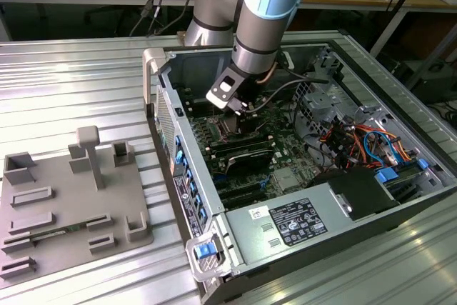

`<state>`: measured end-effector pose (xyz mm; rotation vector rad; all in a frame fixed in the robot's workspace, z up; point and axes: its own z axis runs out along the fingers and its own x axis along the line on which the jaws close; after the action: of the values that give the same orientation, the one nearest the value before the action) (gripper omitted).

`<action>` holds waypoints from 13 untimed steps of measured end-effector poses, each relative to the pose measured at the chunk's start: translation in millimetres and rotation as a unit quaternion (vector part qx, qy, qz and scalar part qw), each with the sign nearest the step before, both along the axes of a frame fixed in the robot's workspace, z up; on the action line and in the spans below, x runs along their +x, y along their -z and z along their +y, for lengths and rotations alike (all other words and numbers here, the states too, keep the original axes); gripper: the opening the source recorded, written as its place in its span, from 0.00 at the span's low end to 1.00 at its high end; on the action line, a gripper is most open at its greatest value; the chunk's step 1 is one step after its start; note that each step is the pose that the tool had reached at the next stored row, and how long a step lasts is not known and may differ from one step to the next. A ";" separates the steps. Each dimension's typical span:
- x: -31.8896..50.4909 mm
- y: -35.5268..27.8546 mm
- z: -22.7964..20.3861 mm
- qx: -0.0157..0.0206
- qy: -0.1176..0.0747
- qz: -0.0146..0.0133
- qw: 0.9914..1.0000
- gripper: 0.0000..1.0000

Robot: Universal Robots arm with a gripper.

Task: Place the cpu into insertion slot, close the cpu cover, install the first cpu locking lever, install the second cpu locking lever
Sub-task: 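Place the cpu into insertion slot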

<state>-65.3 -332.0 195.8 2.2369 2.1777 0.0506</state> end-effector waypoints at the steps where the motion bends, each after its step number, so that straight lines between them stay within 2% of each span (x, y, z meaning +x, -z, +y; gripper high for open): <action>1: 0.0 -0.1 0.0 0.000 0.000 0.000 1.000 0.70; 13: 0.6 -1.2 0.0 0.001 0.000 0.000 1.000 0.70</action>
<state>-64.7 -332.0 197.0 2.2382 2.1788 0.0538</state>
